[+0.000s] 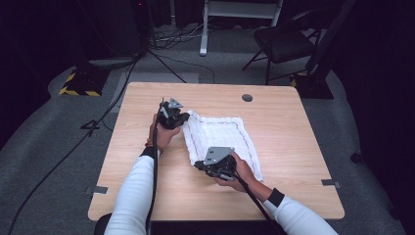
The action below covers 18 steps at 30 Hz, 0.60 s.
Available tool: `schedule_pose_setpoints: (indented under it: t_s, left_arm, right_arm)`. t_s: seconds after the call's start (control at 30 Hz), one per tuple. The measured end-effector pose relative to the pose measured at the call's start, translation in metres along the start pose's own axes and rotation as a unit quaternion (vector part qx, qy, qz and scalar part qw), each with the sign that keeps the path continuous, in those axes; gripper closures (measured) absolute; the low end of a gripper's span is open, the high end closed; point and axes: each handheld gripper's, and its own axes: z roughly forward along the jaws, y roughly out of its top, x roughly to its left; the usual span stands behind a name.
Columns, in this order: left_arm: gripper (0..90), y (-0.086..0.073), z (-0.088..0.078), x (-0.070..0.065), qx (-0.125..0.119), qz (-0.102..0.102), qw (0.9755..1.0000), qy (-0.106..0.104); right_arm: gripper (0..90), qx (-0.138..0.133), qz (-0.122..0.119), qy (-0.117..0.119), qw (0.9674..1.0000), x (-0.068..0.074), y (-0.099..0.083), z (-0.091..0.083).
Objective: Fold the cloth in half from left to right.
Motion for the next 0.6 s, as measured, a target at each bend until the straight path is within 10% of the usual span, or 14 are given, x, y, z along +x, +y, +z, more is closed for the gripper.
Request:
schedule_pose_setpoints:
  t_s: [0.6]
  left_arm:
    - [85.9, 0.057, 0.037, -0.060, -0.010, 0.063, 0.9979, -0.009]
  right_arm:
    - [87.5, -0.008, 0.055, -0.056, 0.9969, -0.022, -0.045, -0.069]
